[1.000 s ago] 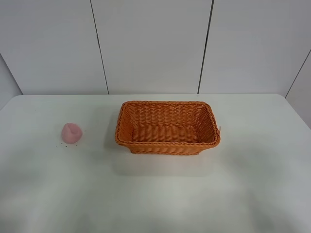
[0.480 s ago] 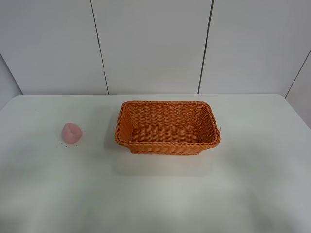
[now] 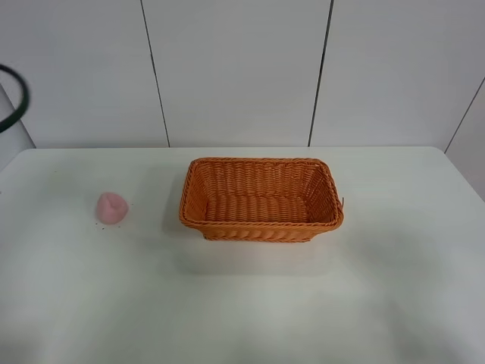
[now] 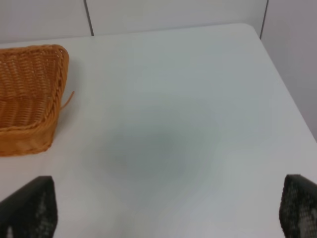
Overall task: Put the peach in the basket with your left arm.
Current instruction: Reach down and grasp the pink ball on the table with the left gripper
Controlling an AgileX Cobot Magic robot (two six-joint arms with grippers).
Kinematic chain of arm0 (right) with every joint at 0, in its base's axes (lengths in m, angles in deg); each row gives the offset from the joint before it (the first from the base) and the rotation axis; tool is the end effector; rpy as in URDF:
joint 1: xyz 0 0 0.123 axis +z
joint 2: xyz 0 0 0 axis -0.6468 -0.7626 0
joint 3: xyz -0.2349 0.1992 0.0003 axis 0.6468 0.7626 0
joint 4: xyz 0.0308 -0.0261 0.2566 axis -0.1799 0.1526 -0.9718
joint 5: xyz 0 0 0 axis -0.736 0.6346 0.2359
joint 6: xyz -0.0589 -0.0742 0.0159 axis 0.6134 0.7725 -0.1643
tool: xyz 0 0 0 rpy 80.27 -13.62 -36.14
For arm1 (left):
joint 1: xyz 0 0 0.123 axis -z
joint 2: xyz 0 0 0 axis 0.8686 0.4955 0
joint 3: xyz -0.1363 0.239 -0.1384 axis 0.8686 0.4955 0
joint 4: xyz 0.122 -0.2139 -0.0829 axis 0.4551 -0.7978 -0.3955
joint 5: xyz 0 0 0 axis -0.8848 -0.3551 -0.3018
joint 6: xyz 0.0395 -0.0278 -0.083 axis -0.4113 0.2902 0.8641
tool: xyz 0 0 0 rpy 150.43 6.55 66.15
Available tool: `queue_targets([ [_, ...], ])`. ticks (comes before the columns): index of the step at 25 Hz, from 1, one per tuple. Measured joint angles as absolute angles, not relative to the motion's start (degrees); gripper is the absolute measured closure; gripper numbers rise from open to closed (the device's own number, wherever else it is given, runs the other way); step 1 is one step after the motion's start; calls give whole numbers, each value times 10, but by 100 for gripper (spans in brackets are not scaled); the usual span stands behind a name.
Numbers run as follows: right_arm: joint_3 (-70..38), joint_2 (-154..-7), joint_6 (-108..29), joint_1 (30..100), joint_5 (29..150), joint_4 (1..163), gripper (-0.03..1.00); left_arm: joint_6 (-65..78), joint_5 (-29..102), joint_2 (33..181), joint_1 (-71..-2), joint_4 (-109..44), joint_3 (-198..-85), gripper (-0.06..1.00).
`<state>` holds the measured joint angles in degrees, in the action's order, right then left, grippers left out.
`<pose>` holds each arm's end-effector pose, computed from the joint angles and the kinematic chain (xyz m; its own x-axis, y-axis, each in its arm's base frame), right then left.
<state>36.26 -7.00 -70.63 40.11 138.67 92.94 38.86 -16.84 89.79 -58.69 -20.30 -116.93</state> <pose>-0.0136 -0.0048 0.2791 -0.4168 0.1143 -0.9018 0.0967 0.9920 0.0811 0.1745 -0.0064 0.3590 -0.8029 0.0330 -0.5951 0.0462 0.9989 -0.0069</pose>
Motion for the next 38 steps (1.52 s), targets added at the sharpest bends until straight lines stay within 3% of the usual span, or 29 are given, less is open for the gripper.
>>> queue_targets([
  [11, 363, -70, -706, 401, 1387, 929, 27, 371, -132, 1343, -587, -203, -1399, 15],
  [17, 363, -70, -706, 401, 1387, 929, 27, 369, -128, 1511, -587, -203, -1525, 15],
  [22, 363, -70, -706, 401, 1387, 929, 27, 369, -114, 1587, -587, -204, -1575, 15],
  [34, 363, -70, -706, 401, 1387, 929, 27, 369, -87, 1646, -587, -206, -1577, 15],
  [38, 363, -70, -706, 401, 1387, 929, 27, 369, -92, 1652, -587, -206, -1577, 22],
])
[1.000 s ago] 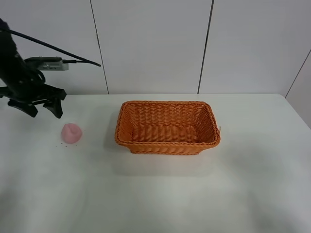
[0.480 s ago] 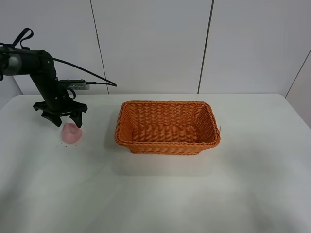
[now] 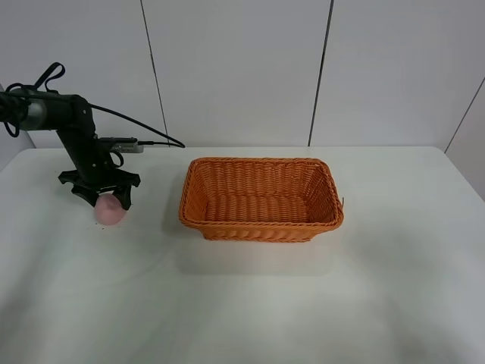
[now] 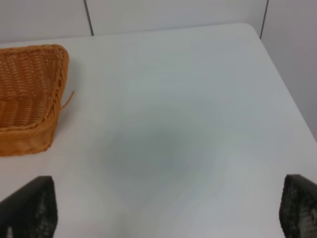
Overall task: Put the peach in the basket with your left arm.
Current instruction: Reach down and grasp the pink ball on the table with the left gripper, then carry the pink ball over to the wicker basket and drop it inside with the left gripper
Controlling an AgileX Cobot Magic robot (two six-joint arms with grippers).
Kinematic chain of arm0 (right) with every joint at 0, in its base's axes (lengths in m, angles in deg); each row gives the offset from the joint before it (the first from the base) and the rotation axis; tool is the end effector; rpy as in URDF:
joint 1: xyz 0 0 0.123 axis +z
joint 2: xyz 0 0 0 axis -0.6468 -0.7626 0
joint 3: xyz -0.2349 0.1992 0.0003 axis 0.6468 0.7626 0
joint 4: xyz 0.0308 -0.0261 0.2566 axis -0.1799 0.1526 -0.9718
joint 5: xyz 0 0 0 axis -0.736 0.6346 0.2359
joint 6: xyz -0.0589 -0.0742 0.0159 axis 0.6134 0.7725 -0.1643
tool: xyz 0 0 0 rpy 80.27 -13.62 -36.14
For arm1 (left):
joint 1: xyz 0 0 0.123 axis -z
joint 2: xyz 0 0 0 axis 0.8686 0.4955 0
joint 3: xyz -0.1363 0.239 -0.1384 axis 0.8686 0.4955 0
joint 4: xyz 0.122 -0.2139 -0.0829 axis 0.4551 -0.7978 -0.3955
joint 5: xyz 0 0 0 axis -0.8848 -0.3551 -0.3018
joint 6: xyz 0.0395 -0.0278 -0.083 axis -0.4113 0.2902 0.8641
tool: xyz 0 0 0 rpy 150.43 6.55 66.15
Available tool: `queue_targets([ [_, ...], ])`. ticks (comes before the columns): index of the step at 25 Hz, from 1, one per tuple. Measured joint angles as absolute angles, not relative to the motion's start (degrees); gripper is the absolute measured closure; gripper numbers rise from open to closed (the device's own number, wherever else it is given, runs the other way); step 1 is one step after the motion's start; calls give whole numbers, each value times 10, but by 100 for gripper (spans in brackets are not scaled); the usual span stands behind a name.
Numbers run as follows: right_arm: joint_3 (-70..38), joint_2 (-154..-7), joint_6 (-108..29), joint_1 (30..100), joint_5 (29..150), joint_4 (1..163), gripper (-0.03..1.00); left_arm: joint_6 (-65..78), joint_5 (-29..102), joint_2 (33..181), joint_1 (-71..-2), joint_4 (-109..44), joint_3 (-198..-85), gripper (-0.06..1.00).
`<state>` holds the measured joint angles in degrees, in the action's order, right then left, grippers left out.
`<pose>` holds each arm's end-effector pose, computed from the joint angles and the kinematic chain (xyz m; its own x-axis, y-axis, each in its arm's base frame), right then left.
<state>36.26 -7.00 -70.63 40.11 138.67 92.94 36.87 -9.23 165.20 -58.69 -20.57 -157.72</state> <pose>-0.0136 -0.0048 0.2791 -0.4168 0.1143 -0.9018 0.0967 0.9920 0.0811 0.4796 -0.0152 0.1181 -0.9838 0.0677 -0.1658 0.0706 0.9974 -0.0115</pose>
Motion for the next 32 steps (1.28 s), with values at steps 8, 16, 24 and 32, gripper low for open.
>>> queue_targets([
  [8, 363, -70, -706, 401, 1387, 929, 27, 384, -123, 1640, -587, -192, -1584, 81],
  [16, 363, -70, -706, 401, 1387, 929, 27, 391, -210, 1547, -587, -176, -1640, 82],
  [24, 363, -70, -706, 401, 1387, 929, 27, 401, -265, 1510, -566, -175, -1734, 82],
  [32, 363, -70, -706, 401, 1387, 929, 27, 410, -266, 1524, -432, -185, -1802, 82],
])
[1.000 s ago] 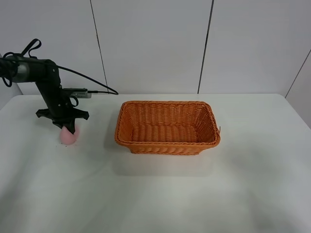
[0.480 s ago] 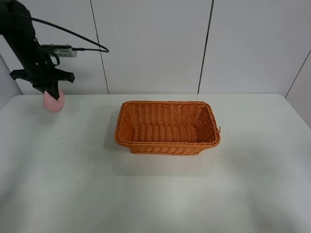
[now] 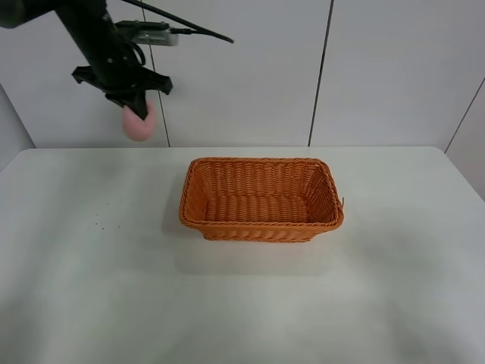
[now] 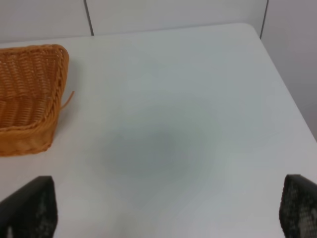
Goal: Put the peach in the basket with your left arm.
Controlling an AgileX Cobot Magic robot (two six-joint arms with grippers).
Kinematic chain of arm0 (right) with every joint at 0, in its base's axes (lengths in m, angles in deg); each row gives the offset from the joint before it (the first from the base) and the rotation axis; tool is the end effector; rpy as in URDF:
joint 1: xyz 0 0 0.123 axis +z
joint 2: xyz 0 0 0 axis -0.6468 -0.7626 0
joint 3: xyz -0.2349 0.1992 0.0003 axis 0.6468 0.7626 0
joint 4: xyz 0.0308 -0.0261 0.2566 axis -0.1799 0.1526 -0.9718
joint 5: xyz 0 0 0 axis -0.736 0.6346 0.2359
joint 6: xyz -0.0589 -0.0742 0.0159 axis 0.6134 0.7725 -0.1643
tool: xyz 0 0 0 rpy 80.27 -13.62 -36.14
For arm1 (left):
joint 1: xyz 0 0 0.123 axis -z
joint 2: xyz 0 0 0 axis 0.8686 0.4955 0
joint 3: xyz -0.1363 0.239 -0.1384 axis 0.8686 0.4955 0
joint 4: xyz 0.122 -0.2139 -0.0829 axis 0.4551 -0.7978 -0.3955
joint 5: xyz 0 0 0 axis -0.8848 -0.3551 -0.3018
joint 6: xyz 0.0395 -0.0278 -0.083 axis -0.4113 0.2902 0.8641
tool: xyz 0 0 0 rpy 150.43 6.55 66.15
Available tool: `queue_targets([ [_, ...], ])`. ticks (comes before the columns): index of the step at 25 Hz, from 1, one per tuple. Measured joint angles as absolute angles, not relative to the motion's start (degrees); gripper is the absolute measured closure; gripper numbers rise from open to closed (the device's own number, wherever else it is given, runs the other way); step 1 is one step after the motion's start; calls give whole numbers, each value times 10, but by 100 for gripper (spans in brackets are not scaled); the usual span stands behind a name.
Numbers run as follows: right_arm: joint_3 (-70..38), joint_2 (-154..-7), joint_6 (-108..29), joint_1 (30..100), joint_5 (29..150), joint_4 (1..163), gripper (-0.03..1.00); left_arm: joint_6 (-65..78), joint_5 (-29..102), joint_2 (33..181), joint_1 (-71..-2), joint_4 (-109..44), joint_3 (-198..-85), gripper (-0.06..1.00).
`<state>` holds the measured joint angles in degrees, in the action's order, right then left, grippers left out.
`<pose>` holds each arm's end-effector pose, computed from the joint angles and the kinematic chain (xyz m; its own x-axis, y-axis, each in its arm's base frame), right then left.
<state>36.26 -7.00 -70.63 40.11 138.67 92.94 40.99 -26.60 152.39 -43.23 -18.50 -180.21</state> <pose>-0.0136 -0.0048 0.2791 -0.4168 0.1143 -0.9018 0.0967 0.9920 0.0811 0.4595 -0.1399 0.3295 -0.8517 0.2495 -0.4608 0.2788 0.9603 0.0045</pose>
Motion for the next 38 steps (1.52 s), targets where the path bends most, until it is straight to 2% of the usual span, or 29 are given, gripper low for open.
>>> queue_targets([
  [5, 363, -70, -706, 401, 1387, 929, 27, 420, -266, 1573, -343, -187, -1846, 82],
  [11, 363, -70, -706, 401, 1387, 929, 27, 430, -254, 1647, -270, -192, -1877, 82],
  [20, 363, -70, -706, 401, 1387, 929, 27, 431, -195, 1732, -248, -206, -1877, 80],
  [22, 363, -70, -706, 401, 1387, 929, 27, 431, -198, 1745, -248, -215, -1877, 71],
  [24, 363, -70, -706, 401, 1387, 929, 27, 431, -200, 1750, -248, -223, -1877, 55],
  [26, 363, -70, -706, 401, 1387, 929, 27, 431, -204, 1751, -248, -226, -1877, 34],
  [28, 363, -70, -706, 401, 1387, 929, 27, 432, -208, 1751, -248, -227, -1877, 20],
  [32, 363, -70, -706, 401, 1387, 929, 27, 432, -238, 1751, -248, -231, -1888, 13],
  [38, 363, -70, -706, 401, 1387, 929, 27, 432, -265, 1708, -249, -231, -1922, 12],
])
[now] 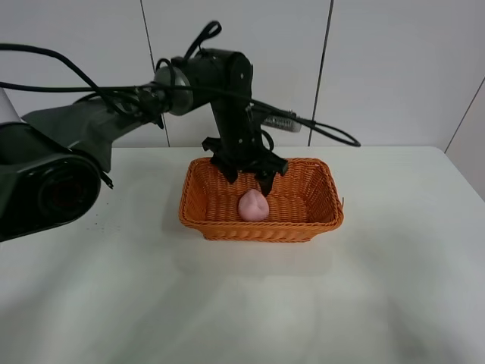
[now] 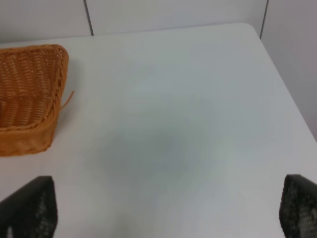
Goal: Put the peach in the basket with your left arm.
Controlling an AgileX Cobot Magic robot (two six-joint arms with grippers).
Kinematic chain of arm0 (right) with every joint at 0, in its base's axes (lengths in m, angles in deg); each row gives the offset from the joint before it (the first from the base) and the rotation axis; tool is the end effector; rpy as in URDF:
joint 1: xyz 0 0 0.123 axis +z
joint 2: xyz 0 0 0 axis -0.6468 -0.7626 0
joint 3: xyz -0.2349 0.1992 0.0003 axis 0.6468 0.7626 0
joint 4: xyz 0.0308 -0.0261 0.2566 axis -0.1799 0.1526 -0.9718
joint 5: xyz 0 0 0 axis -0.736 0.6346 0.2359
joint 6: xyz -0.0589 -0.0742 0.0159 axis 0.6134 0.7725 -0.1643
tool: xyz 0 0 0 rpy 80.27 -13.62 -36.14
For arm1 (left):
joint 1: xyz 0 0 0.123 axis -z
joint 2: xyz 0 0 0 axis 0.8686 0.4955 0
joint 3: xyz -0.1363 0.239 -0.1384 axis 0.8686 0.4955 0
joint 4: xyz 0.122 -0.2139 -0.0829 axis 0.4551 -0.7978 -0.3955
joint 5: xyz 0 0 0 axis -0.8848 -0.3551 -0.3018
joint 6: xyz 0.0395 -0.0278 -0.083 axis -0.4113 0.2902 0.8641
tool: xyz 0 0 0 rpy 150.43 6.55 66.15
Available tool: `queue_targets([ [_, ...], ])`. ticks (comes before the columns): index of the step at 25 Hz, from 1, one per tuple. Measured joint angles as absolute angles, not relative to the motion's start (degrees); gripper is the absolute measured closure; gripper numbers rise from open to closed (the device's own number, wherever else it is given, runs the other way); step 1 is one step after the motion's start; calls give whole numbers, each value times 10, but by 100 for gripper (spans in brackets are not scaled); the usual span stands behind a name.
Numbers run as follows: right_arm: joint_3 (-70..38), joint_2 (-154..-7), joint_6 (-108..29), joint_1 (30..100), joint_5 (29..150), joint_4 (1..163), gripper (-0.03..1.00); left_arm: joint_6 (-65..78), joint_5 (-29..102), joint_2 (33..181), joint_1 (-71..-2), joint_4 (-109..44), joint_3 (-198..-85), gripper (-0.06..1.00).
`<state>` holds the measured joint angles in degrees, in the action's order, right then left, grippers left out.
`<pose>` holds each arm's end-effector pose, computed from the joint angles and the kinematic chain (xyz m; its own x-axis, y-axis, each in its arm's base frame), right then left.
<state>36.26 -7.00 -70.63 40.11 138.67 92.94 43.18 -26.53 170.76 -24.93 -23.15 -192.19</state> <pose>-0.0136 -0.0048 0.2791 -0.4168 0.1143 -0.9018 0.0967 0.9920 0.0811 0.4396 -0.3195 0.2272 -0.8065 0.4729 -0.3550 0.5325 0.8418 -0.0885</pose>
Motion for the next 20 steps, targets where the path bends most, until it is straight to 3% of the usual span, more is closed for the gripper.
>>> queue_targets([
  [9, 363, -70, -706, 401, 1387, 929, 27, 432, -266, 1638, -287, -210, -1933, 12],
  [20, 363, -70, -706, 401, 1387, 929, 27, 416, -265, 1639, -481, -185, -1895, 12],
])
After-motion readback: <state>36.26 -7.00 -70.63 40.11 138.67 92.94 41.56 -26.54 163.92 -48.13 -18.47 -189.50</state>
